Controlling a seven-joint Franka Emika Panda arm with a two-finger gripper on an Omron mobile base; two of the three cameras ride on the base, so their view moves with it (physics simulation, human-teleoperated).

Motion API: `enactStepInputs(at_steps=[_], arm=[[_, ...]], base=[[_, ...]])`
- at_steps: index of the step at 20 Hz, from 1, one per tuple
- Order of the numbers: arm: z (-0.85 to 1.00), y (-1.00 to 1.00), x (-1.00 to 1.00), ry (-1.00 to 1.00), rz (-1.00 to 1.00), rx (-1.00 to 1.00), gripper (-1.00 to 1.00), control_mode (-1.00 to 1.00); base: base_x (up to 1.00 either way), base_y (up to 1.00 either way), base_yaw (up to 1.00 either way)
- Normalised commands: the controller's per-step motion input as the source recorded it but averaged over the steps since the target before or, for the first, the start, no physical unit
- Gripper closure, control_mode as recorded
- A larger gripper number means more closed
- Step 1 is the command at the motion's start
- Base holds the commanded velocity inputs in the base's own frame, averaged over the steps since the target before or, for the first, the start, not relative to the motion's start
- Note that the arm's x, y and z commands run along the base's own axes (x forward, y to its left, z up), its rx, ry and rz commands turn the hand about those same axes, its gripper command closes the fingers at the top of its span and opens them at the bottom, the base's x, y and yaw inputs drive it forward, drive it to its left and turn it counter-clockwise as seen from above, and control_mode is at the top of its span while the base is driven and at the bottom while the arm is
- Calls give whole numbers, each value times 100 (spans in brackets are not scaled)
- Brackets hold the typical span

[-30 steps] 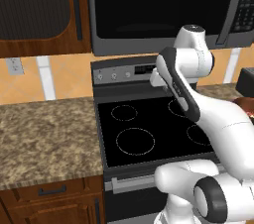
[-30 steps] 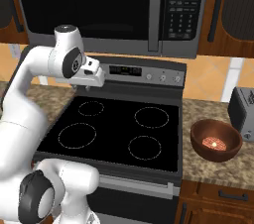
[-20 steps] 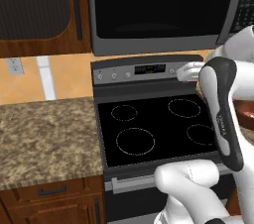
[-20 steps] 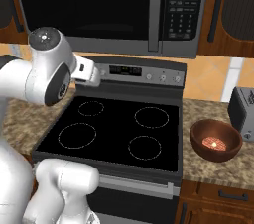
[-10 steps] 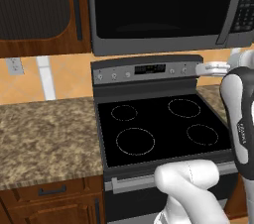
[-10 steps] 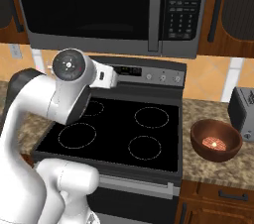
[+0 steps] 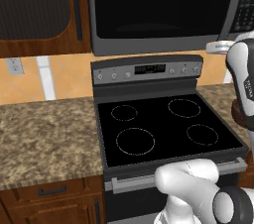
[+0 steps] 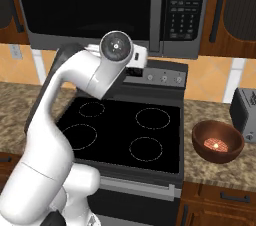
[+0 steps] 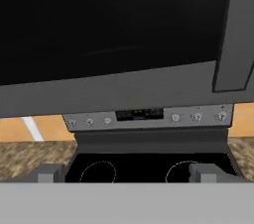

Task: Open the microwave, place the bowl with waffle inside the microwave, then close the microwave door and turn it on.

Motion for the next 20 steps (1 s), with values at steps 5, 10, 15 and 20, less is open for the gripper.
enactStepInputs(at_steps=[5,10,15,20], arm=[[37,-54,46,6,0,4,-100,-100],[7,-40,30,3,0,4,-100,-100],[4,-9,15,-6,0,2,-100,-100],[20,0,2,-13,-1,1,-100,-100]], base=[[0,0,0],[0,0,0],[0,0,0],[0,0,0]])
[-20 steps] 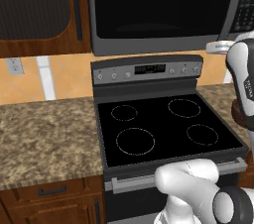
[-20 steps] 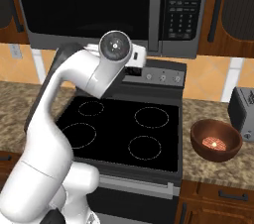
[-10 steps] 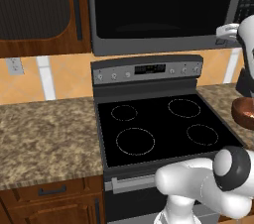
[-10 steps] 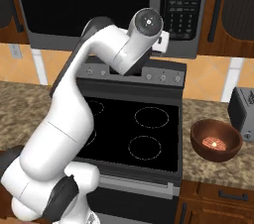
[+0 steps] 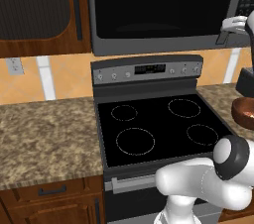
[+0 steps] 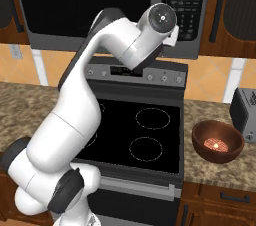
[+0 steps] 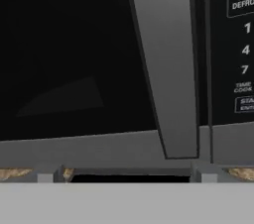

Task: Open the microwave, place the bowl with waffle inside the microwave, then close the microwave door and turn it on.

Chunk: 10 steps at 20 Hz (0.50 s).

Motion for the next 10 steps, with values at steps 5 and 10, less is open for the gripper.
enactStepInputs(at_steps=[5,10], arm=[[26,-7,1,-8,-5,0,-100,-100],[16,-1,20,-16,-9,0,-100,-100]], base=[[0,0,0],[0,0,0]])
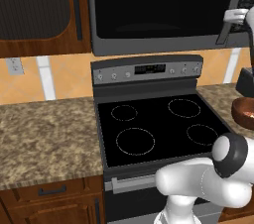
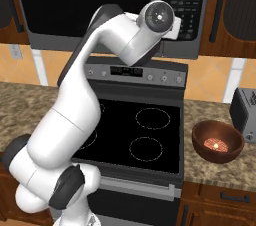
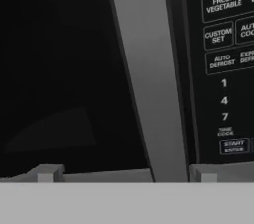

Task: Open the microwave, place the bowl with waffle inside the microwave, then close the microwave door and turn it on.

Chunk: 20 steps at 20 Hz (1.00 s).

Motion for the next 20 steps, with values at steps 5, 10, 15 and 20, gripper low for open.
enactStepInputs(at_steps=[5,10,15,20], arm=[[0,-5,53,-8,-11,0,-100,-100],[0,-23,45,0,-3,0,-100,-100],[0,-22,34,0,2,0,-100,-100],[0,-7,39,0,4,0,-100,-100]], base=[[0,0,0],[0,0,0],[0,0,0],[0,0,0]])
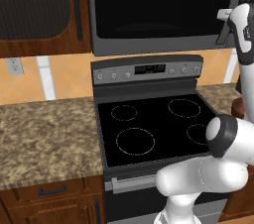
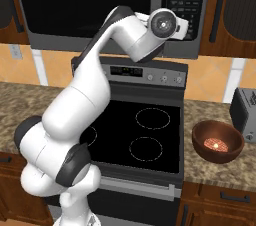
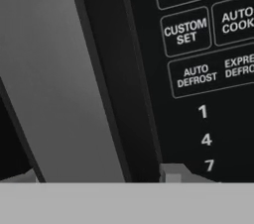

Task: Open the microwave, place the bowl with waffle inside the microwave, then close the microwave door and turn it on.

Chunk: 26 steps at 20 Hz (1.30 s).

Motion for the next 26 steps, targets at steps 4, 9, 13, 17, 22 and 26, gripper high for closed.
enactStepInputs(at_steps=[4,9,13,17,22,26], arm=[[-14,8,54,0,0,0,-100,-100],[-23,10,80,0,0,0,-100,-100],[-35,2,100,0,4,3,-100,-100],[-39,8,97,1,3,0,100,-100],[-10,16,31,2,0,-1,100,-100],[0,44,-43,-11,-5,-2,100,-100]], base=[[0,0,0],[0,0,0],[0,0,0],[0,0,0],[0,0,0],[0,0,0]])
